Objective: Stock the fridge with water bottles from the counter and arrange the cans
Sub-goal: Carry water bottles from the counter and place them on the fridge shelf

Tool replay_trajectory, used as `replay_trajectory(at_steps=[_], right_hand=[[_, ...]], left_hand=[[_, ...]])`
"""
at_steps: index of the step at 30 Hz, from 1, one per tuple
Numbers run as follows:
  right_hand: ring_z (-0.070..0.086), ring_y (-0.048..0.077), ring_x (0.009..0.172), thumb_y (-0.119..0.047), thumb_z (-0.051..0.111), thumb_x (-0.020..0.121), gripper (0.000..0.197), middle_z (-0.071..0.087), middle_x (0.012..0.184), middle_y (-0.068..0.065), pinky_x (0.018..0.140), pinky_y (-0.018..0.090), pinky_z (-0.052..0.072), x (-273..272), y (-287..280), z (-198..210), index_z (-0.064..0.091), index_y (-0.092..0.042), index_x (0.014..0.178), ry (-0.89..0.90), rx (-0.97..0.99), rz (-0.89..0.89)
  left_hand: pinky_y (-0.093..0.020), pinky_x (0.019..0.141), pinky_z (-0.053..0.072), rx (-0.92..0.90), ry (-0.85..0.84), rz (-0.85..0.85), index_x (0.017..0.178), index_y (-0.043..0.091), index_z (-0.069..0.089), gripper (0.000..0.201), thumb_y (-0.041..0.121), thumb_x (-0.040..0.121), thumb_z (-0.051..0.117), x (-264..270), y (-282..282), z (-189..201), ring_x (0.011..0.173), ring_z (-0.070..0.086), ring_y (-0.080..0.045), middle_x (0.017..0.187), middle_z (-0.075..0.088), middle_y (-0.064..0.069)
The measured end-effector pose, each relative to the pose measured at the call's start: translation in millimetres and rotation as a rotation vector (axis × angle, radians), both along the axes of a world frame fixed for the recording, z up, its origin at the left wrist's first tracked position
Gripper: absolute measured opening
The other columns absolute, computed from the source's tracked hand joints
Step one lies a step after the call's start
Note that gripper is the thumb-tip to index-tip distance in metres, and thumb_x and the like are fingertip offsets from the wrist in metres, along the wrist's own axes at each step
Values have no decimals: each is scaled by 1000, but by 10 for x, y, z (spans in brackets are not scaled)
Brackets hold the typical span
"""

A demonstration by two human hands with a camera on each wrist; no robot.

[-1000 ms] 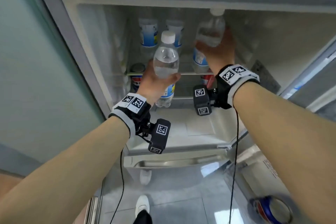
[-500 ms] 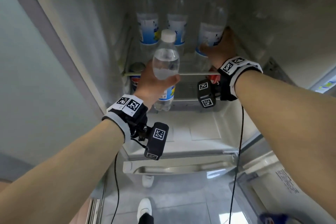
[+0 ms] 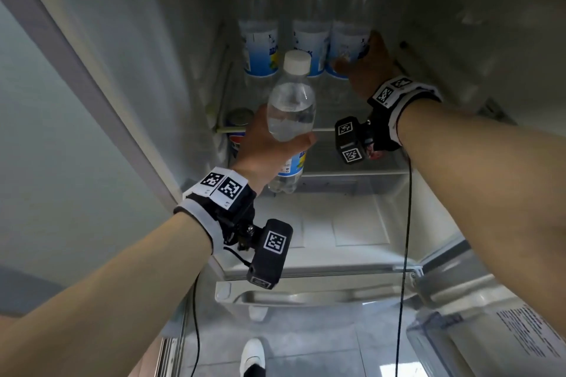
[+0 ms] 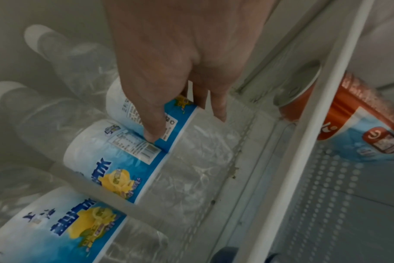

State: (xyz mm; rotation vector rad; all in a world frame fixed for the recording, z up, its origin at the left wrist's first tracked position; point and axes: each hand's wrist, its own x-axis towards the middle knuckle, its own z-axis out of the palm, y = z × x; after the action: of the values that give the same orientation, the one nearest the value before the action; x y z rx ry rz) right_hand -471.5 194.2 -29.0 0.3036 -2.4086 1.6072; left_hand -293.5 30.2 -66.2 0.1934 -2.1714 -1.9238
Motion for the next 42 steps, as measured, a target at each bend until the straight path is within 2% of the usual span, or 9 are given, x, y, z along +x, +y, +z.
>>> replay_trajectory(at_steps=[2, 11, 17, 26, 30, 34, 36, 39, 42], right_hand=[[53, 11, 117, -10, 79, 80, 71, 55, 138, 9, 100, 20, 47, 12, -22, 14, 40, -4, 139, 6, 1, 5], [57, 11, 114, -17, 82, 78, 75, 57, 131, 4, 95, 19, 52, 15, -28, -39, 39, -6, 138, 13, -48, 7], [56, 8, 108, -17, 82, 79, 70, 58, 130, 6, 72, -1, 47, 53, -40, -8, 41, -4, 135, 24, -46, -7], [55, 6, 105, -27, 82, 79, 75, 56, 122, -3, 83, 10, 51, 126, -31, 24, 39, -7, 137, -32, 32, -19], [53, 7, 105, -29, 69, 91, 67, 54, 125, 0, 87, 11, 46, 388, 25, -2, 35, -9, 145, -140, 30, -131], [60, 23, 103, -28, 43, 90, 43, 64, 113, 13, 85, 28, 42, 999, 129, -197, 62, -4, 120, -141, -2, -389], [64, 22, 99, -17, 50, 87, 29, 70, 106, 6, 89, 34, 51, 1337, 114, -320, 68, -10, 109, -142, -75, -298], [63, 7, 98, 0, 58, 84, 35, 66, 101, -11, 93, 22, 52, 1750, 82, -349, 60, -24, 110, -208, -105, 12], [63, 7, 107, -21, 72, 76, 49, 65, 111, -9, 99, 32, 52, 1880, 191, -335, 51, -22, 120, -241, -20, 163]], left_hand=[[-17, 72, 57, -11, -5, -15, 117, 14, 60, 53, 18, 71, 86, 4, 15, 2, 94, 71, -10, 108, 70, -2], [-17, 74, 57, -1, -4, -42, 120, 16, 59, 54, 17, 72, 84, 15, 32, -17, 96, 70, -8, 110, 70, 2], [-21, 79, 59, 6, -13, -56, 121, 20, 58, 55, 20, 73, 85, 14, 12, -13, 97, 70, -8, 111, 70, 2], [-22, 80, 58, 3, -9, -56, 121, 18, 57, 56, 19, 73, 84, -16, 11, -10, 100, 69, -11, 112, 69, 0], [-26, 81, 60, 25, -23, -79, 121, 14, 59, 55, 19, 72, 85, -8, -15, 42, 97, 71, -11, 110, 72, 0], [-27, 79, 59, 44, -44, -169, 115, 11, 63, 43, 14, 76, 82, 69, 31, 145, 95, 73, -13, 104, 74, -1], [-27, 80, 58, 62, -63, -229, 115, 9, 65, 39, 11, 79, 80, 96, 83, 205, 95, 73, -13, 103, 75, 0], [-35, 92, 56, 91, -48, -359, 110, 15, 68, 33, 7, 80, 79, 76, 232, 261, 104, 70, -19, 107, 75, -3], [-38, 96, 55, 125, -39, -410, 112, 13, 65, 40, 8, 76, 81, 4, 415, 288, 106, 69, -21, 108, 73, -6]])
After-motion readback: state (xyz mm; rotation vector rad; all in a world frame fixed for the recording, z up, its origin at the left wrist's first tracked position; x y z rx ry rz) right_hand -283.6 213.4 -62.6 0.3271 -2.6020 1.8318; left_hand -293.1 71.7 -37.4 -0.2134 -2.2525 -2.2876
